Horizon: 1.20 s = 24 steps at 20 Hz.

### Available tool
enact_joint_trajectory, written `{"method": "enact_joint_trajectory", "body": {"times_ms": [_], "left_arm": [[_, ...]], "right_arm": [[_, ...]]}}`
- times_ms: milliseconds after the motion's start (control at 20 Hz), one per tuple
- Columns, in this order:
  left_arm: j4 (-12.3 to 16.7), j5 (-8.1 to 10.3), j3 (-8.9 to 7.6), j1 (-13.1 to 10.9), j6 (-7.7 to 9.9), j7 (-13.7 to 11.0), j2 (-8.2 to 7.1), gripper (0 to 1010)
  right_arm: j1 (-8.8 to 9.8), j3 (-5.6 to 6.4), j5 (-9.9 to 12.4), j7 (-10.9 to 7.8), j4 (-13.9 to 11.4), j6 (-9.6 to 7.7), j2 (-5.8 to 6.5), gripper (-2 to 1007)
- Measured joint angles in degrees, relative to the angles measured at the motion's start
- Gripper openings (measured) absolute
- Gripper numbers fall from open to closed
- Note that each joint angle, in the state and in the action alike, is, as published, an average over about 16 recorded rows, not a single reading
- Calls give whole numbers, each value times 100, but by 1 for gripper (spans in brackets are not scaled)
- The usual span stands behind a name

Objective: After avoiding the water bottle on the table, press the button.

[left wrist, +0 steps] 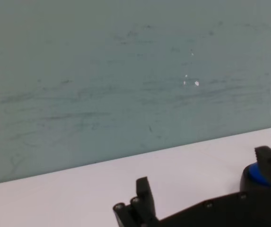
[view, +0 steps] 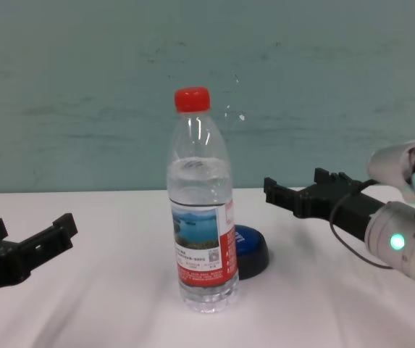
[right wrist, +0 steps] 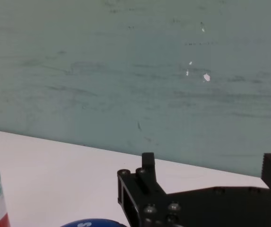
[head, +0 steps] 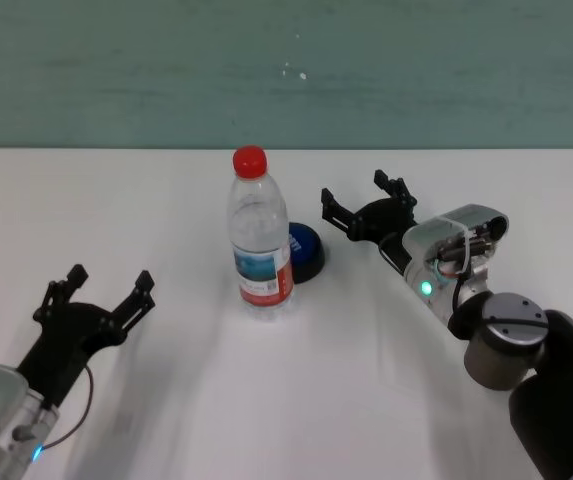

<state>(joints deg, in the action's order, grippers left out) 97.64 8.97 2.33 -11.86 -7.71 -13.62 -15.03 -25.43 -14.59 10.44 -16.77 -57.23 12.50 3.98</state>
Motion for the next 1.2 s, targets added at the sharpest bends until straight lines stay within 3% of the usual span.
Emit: {"method": "enact_joint_trajectory", "body": {"times_ms": [650, 1200], "left_arm": [[0, 0, 0, 0, 0, 0, 0, 1010], [0, 0, 0, 0, 0, 0, 0, 1010]], "right_arm": [[241, 46, -34, 126, -277, -50, -6, 1004], [780, 99, -183, 386, -1061, -195, 58, 1004]]}}
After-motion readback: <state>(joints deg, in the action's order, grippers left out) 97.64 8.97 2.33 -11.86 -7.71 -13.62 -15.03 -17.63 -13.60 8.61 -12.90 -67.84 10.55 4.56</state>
